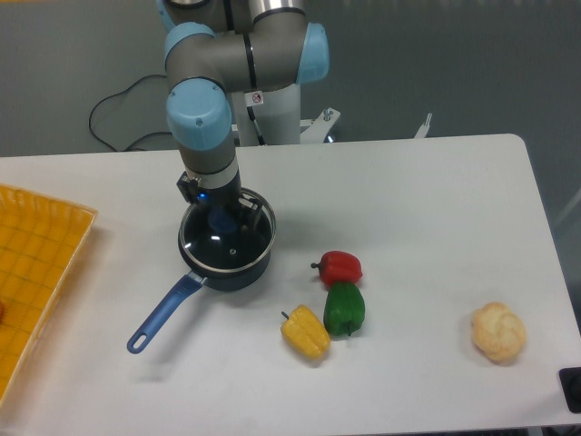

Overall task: Open the lid
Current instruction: 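Lift the glass lid up off the saucepan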

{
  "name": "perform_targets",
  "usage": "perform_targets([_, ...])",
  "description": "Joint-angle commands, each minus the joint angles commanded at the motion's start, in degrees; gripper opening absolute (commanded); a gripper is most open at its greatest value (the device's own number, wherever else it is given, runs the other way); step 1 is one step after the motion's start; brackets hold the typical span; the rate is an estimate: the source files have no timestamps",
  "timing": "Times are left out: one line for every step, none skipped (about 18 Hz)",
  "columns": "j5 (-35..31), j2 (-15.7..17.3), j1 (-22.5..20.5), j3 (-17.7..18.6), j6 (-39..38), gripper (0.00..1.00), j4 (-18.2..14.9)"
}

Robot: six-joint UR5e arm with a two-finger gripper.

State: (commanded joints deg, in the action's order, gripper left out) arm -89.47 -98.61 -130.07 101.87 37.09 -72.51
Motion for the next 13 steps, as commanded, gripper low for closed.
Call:
perform_targets([0.09, 0.26, -0.7, 0.0, 0.35, 0.43, 0.0])
perform_targets([0.17, 0.35, -1.4, 0.0, 1.22, 0.43, 0.0])
perform_targets([0.35, 0.53, -1.93, 0.0, 2.28, 0.43, 0.09])
perform_targets([0.7, 0.44, -2.9, -0.26, 2.98, 0.43, 0.09])
perform_targets([1.57, 0.44, -3.95, -0.7, 3.51, 0.43, 0.09])
perform_targets([2.63, 0.35, -5.09, -1.31, 4.21, 0.43, 0.09])
perform_targets([3.42, 0.18, -6.32, -1.93, 5.0, 0.43, 0.09])
perform_targets([3.69, 0.09, -7.2, -2.55, 5.71, 0.43, 0.0])
perform_targets([3.69, 0.0, -8.17, -2.99, 6.41, 0.43, 0.0])
perform_targets([3.6, -0.09, -9.22, -3.08, 7.03, 0.43, 0.0])
perform_targets([3.69, -0.17, -10.36, -3.43, 8.08, 0.43, -0.09])
perform_targets([3.69, -0.35, -11.42, -4.04, 9.39, 0.43, -0.61])
perform_targets([3.69, -0.7, -12.65, -4.57, 10.89, 0.43, -1.4])
